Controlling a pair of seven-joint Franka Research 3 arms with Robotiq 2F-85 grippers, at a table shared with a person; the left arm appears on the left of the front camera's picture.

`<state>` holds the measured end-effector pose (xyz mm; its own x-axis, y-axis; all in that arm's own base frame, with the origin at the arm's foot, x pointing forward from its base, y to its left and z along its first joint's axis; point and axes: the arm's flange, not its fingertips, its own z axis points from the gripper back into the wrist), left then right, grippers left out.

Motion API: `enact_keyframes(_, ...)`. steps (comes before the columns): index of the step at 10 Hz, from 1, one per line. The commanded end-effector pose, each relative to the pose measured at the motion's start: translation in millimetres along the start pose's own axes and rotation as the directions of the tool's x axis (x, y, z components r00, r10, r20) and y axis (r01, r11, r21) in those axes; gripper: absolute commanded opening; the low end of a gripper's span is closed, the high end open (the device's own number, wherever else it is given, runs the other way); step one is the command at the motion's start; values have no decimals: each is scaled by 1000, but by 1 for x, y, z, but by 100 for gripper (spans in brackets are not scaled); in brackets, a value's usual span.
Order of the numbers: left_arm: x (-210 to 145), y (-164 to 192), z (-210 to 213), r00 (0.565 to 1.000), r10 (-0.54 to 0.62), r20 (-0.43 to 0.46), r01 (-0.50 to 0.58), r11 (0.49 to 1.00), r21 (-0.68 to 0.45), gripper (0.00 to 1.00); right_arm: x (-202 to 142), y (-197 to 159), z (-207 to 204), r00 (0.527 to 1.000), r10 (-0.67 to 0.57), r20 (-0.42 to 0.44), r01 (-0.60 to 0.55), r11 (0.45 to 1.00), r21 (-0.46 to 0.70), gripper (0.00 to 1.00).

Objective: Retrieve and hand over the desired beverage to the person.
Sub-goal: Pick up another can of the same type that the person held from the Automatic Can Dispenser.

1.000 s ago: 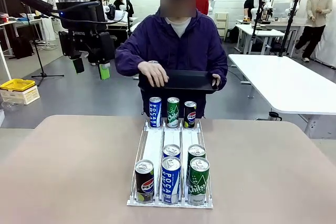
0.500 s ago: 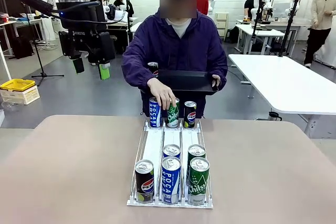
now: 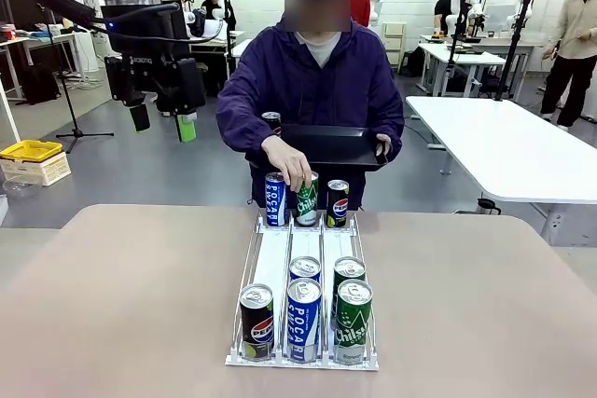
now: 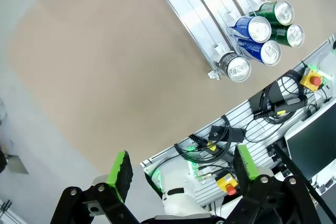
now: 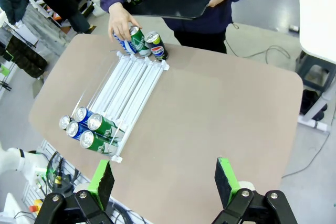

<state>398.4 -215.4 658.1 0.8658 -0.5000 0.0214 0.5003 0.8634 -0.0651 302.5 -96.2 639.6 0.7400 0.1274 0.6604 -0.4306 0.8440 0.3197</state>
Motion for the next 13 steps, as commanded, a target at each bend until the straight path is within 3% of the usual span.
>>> enact_keyframes(1, 4, -5, -1, 998, 61, -4, -61, 998, 12, 100, -1, 0, 0, 1000, 10, 2, -10, 1000, 17, 100)
enact_keyframes(3, 1, -2, -2, 1000, 24, -4, -24, 1000, 1, 100, -1, 0, 0, 1000, 10, 2, -10, 1000, 17, 100)
enact_keyframes(4, 0, 3, 1, 999, -10, 41, 9, 1000, 8, 100, -1, 0, 0, 1000, 10, 2, -10, 1000, 17, 100)
enact_keyframes(6, -21, 21, 7, 966, -179, 185, 170, 983, 64, 100, -1, 0, 0, 1000, 10, 2, -10, 1000, 17, 100)
enact_keyframes(7, -39, 41, 21, 923, -248, 294, 254, 967, 18, 100, -1, 0, 0, 1000, 10, 2, -10, 1000, 17, 100)
enact_keyframes(9, -92, 86, 44, 814, -237, 531, 313, 948, -55, 100, -1, 0, 0, 1000, 10, 2, -10, 1000, 17, 100)
enact_keyframes(10, -108, 109, 50, 796, -188, 576, 278, 958, -72, 100, -1, 0, 0, 1000, 10, 2, -10, 1000, 17, 100)
enact_keyframes(13, -149, 153, 47, 824, -74, 562, 233, 948, -218, 100, -1, 0, 0, 1000, 10, 2, -10, 1000, 17, 100)
